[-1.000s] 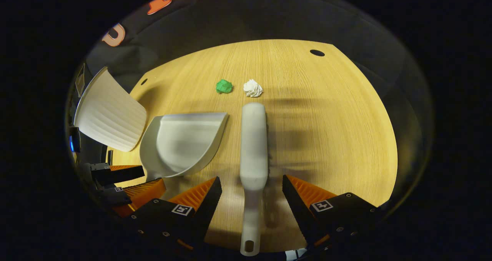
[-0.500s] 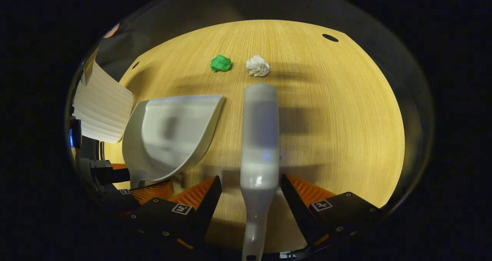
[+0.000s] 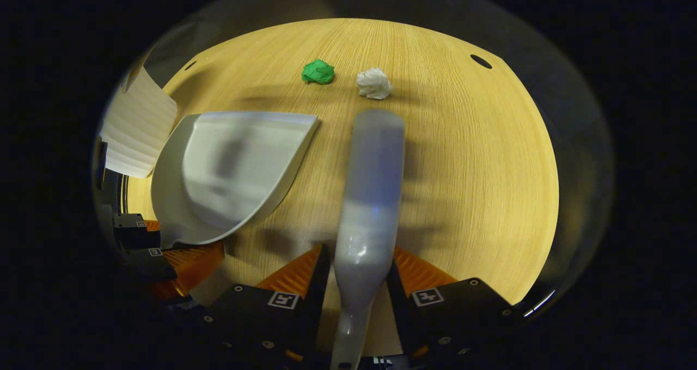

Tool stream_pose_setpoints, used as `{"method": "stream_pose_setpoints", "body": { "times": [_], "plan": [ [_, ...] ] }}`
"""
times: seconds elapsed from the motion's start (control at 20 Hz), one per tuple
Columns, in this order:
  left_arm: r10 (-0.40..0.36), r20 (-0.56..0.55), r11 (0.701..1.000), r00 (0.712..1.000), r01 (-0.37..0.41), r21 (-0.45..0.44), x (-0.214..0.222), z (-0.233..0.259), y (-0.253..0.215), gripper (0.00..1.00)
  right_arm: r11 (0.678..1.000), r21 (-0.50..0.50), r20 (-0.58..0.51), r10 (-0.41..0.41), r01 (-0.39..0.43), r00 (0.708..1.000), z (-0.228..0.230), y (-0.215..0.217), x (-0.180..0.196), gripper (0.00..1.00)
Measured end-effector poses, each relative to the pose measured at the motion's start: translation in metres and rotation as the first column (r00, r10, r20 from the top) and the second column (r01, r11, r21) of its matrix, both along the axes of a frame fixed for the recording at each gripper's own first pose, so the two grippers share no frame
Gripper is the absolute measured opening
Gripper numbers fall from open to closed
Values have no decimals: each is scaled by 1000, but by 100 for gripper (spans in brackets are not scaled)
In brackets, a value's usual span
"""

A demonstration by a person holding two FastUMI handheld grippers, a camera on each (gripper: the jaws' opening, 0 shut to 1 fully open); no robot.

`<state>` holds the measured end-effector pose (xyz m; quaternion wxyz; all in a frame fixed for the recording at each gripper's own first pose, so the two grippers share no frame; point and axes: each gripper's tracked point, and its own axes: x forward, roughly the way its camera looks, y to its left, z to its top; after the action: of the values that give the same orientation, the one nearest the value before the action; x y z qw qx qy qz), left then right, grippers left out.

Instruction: Pick up the small broom and dustpan from the desktop, sweep the trash into the dustpan with the broom, and then empty the trash into the garbage bin.

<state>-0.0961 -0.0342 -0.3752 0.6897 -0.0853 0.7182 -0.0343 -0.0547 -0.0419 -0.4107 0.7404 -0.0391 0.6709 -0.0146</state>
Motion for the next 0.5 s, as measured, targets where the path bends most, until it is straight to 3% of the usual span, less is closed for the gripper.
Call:
{"method": "stream_pose_setpoints", "body": {
  "times": [0.1,0.25,0.3,0.35,0.5],
  "plan": [
    [-9,-3,1000,1000,9,-2,1,-3,-3,39,1000,-5,4,-13,13,1000,-1,-2,0,46],
    [-14,-5,1000,1000,14,0,2,-1,0,37,1000,-15,-4,-24,24,1000,-1,1,-2,43],
    [-17,-5,1000,1000,17,0,1,-2,0,37,1000,-16,-7,-27,27,1000,0,1,-2,50],
    [-18,-6,1000,1000,18,0,1,-2,1,37,999,-15,-6,-36,36,999,0,1,-2,42],
    [-22,-4,1000,1000,22,-3,1,-1,1,35,998,-9,-2,-63,63,998,1,2,-2,41]
  ]
}}
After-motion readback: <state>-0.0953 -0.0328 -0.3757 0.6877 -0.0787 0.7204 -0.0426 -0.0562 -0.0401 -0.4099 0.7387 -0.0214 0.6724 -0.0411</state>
